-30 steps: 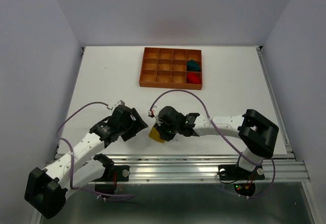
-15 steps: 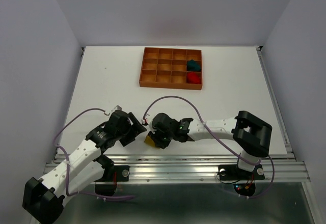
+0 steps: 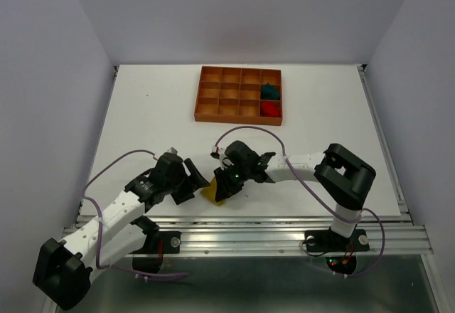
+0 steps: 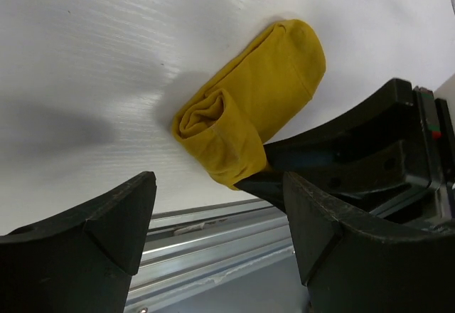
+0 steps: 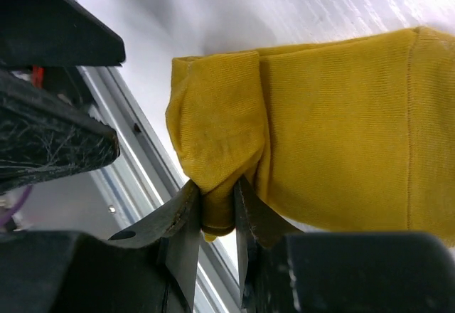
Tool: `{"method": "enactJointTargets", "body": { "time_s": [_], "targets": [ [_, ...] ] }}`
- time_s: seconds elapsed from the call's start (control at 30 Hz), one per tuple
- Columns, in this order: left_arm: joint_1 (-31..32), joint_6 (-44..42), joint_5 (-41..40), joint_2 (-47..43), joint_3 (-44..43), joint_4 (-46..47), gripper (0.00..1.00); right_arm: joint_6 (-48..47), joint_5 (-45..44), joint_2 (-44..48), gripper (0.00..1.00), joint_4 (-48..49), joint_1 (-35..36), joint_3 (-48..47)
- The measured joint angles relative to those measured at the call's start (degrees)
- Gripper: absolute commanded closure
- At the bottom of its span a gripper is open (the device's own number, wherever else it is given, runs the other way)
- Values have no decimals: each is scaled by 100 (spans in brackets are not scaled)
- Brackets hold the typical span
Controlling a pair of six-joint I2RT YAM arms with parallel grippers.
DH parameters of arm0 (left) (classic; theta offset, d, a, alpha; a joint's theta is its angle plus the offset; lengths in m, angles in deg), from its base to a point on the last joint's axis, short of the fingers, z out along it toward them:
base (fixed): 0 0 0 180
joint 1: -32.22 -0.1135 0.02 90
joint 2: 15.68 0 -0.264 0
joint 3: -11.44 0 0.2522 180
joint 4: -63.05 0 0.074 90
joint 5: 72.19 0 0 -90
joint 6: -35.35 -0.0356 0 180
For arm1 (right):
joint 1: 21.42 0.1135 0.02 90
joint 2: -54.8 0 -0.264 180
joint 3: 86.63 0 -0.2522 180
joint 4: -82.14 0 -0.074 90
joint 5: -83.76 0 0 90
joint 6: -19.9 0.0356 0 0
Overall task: Roll the socks
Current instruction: Roll the sock at the center of the board.
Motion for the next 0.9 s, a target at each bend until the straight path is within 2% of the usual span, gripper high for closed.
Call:
{"method": "enactJointTargets", "body": {
  "time_s": [0.17, 0.33, 0.5, 0.9],
  "targets": [
    [0, -66, 225, 208, 149, 282, 24, 393, 656, -164, 99, 393, -332, 179],
    [0, -118, 343, 560, 221, 531, 25, 802, 1257, -393, 99, 844, -603, 334],
    [0, -131, 426, 772, 236, 745, 26, 981, 1403, -448, 98, 1049, -678, 417],
    [9, -210, 581, 1353, 310, 1300, 37, 1266, 1808, -678, 95, 1228, -857, 413]
  ]
}}
